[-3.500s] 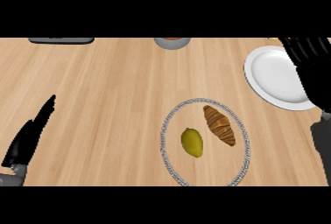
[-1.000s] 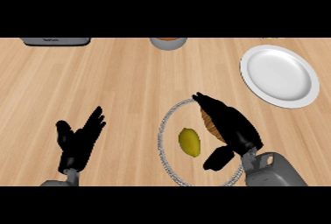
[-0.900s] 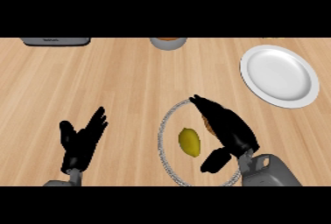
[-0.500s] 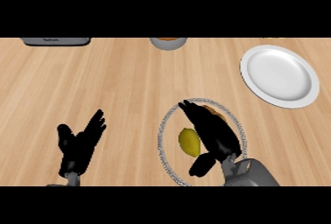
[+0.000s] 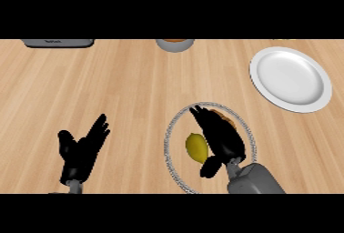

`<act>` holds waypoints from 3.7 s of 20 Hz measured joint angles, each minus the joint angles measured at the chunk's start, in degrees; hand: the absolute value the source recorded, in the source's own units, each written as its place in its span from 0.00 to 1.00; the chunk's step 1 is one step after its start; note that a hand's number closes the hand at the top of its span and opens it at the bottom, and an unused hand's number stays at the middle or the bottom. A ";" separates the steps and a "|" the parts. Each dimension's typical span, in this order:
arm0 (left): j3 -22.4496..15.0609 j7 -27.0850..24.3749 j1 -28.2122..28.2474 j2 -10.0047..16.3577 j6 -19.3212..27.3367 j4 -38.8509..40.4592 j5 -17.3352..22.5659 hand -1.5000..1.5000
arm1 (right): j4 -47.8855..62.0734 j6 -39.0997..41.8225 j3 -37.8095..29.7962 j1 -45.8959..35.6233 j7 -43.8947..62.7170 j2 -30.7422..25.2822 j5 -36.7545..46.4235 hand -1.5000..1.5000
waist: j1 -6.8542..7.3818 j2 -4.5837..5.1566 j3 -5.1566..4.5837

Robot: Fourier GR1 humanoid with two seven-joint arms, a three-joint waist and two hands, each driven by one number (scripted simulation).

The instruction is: Pick the lemon from the placemat and place it in the plate

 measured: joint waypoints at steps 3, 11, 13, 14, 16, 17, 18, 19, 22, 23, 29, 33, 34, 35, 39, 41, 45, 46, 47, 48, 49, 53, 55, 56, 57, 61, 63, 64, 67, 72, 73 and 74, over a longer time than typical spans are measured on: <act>0.76 -0.05 -0.50 -0.29 -0.64 0.68 -0.18 0.50 | 3.65 0.34 -0.95 -1.70 -0.67 2.27 1.55 0.00 | 0.02 0.02 0.00; 1.07 0.52 -0.01 -1.31 -0.67 -0.03 -1.29 0.50 | 10.79 0.68 -0.06 -3.32 -4.37 3.06 4.23 1.00 | 0.13 0.02 0.00; 0.58 0.76 1.12 -1.65 -0.71 -1.16 -1.59 0.50 | 10.57 0.12 0.94 -2.52 -6.01 2.46 5.90 1.00 | 0.11 -0.03 0.00; 0.75 1.06 0.50 -1.87 -0.57 -0.82 -1.68 0.50 | 11.91 -0.60 0.93 -3.12 -6.55 2.97 6.88 1.00 | 0.10 -0.09 -0.02; 1.53 1.06 0.38 -1.52 -1.32 -0.88 -1.39 0.50 | 13.30 -0.97 0.23 -4.25 -7.76 3.35 7.89 1.00 | 0.09 -0.09 -0.02; 2.12 0.38 -0.57 -1.45 -1.75 0.68 -1.38 0.50 | 13.71 -1.08 -0.30 -4.60 -8.30 3.50 8.35 1.00 | 0.06 -0.07 -0.01; 2.40 0.12 -0.79 -1.47 -1.99 1.12 -1.41 0.50 | 13.34 -1.24 -0.45 -4.01 -9.14 3.07 8.91 1.00 | 0.05 -0.09 -0.01; 2.63 0.17 -0.99 -1.55 -2.03 1.38 -1.41 0.50 | 13.26 -2.50 -0.09 -3.33 -9.55 3.31 9.95 1.00 | 0.02 -0.15 -0.03; 2.80 0.27 -1.05 -2.15 -1.45 1.21 -1.88 0.50 | 10.42 -3.48 0.48 -1.67 -9.79 3.17 12.09 1.00 | -0.06 -0.13 -0.02; 2.94 0.62 -0.30 -1.81 -1.83 0.19 -1.64 0.50 | 8.93 -4.25 0.95 -0.02 -9.81 2.80 12.75 1.00 | -0.08 -0.13 -0.02; 2.42 0.60 -0.04 -2.59 -1.37 0.22 -2.57 0.50 | -3.84 -9.26 1.97 11.02 -11.02 -1.30 13.79 1.00 | -0.66 -0.16 0.00; 3.03 0.10 -0.14 -2.46 -1.46 0.82 -2.35 0.50 | -10.94 -16.79 1.46 13.58 -12.96 -0.39 13.83 1.00 | -0.88 -0.21 0.01; 3.04 0.24 0.03 -2.40 -1.53 0.38 -2.27 0.50 | -12.80 -18.53 1.10 14.59 -13.45 -0.62 13.84 1.00 | -0.86 -0.22 0.02; 2.96 0.36 0.40 -2.28 -1.65 0.03 -2.30 0.50 | -14.53 -20.26 0.67 15.55 -13.90 -0.68 13.67 1.00 | -0.84 -0.23 0.02; 3.28 1.27 -0.70 -1.96 -1.91 0.01 -2.11 0.50 | -21.37 -24.24 -2.67 18.64 -14.48 -0.45 10.31 1.00 | -0.85 -0.19 0.02; 2.66 0.83 -0.06 -2.45 -1.76 -0.14 -2.56 0.50 | -22.89 -25.83 -5.42 19.24 -14.60 0.00 7.66 1.00 | -0.69 -0.13 0.03; 2.82 0.76 -0.47 -2.48 -1.79 0.37 -2.77 0.50 | -24.01 -27.42 -13.14 19.73 -16.48 -0.65 -0.58 1.00 | -0.52 -0.03 0.03; 2.82 0.69 -0.50 -2.41 -1.89 0.38 -2.83 0.50 | -23.25 -27.75 -15.28 18.70 -16.80 -0.56 -2.63 1.00 | -0.41 -0.01 0.04; 3.14 0.91 -1.03 -2.29 -1.92 0.64 -2.70 0.50 | -22.15 -28.15 -17.30 17.51 -17.39 -0.49 -4.62 1.00 | -0.33 0.02 0.04; 3.62 0.41 -1.10 -1.98 -2.47 1.12 -2.28 0.50 | -21.00 -28.45 -19.39 16.57 -18.37 -0.57 -7.07 1.00 | -0.26 0.05 0.04; 3.87 1.47 -1.54 -1.63 -2.77 0.52 -1.88 0.50 | -19.85 -28.46 -21.49 15.27 -19.28 -0.81 -9.57 1.00 | -0.16 0.06 0.05; 3.46 0.83 -1.08 -1.98 -3.05 0.88 -2.22 0.50 | -10.29 -30.27 -30.45 9.71 -26.10 -3.35 -16.81 1.00 | 0.14 0.14 0.06; 2.93 0.70 -1.58 -2.74 -2.73 1.60 -2.68 0.50 | -3.75 -31.83 -33.83 5.96 -29.62 -4.58 -18.25 1.00 | 0.30 0.19 0.05; 3.45 1.15 -2.28 -2.28 -3.15 1.68 -2.24 0.50 | -0.57 -32.68 -35.56 3.85 -30.92 -5.38 -18.71 1.00 | 0.41 0.24 0.06; 3.13 1.18 -2.04 -2.58 -2.89 1.41 -2.50 0.50 | 2.42 -33.80 -37.46 2.24 -32.54 -6.12 -19.37 1.00 | 0.54 0.26 0.07; 2.92 1.08 -2.29 -3.02 -2.66 1.31 -2.74 0.50 | 17.05 -36.17 -44.09 -6.15 -39.56 -10.29 -22.48 1.00 | 1.16 0.46 0.12; 2.72 0.48 -1.69 -2.93 -3.19 1.13 -2.71 0.50 | 24.67 -36.18 -46.96 -10.28 -43.31 -12.92 -24.19 1.00 | 1.57 0.58 0.13; 2.71 0.56 -1.79 -2.98 -3.21 1.12 -2.71 0.50 | 28.71 -36.46 -47.87 -12.66 -45.03 -13.89 -24.55 1.00 | 1.67 0.61 0.13; 2.32 1.03 -1.82 -3.02 -3.18 0.47 -3.04 0.50 | 39.67 -36.79 -50.79 -18.47 -49.90 -17.06 -25.83 1.00 | 2.09 0.77 0.17; 1.76 0.79 -2.38 -3.69 -2.88 0.92 -3.62 0.50 | 53.47 -36.77 -54.40 -25.30 -56.81 -22.08 -27.12 1.00 | 2.97 1.20 0.25; 1.78 0.96 -2.56 -3.53 -3.13 0.75 -3.51 0.50 | 55.58 -36.96 -54.81 -26.53 -57.58 -22.81 -27.11 1.00 | 3.23 1.30 0.25; 1.64 1.43 -2.65 -3.35 -3.20 0.33 -3.61 0.50 | 57.82 -36.84 -54.79 -27.09 -56.37 -23.90 -26.53 1.00 | 3.52 1.40 0.24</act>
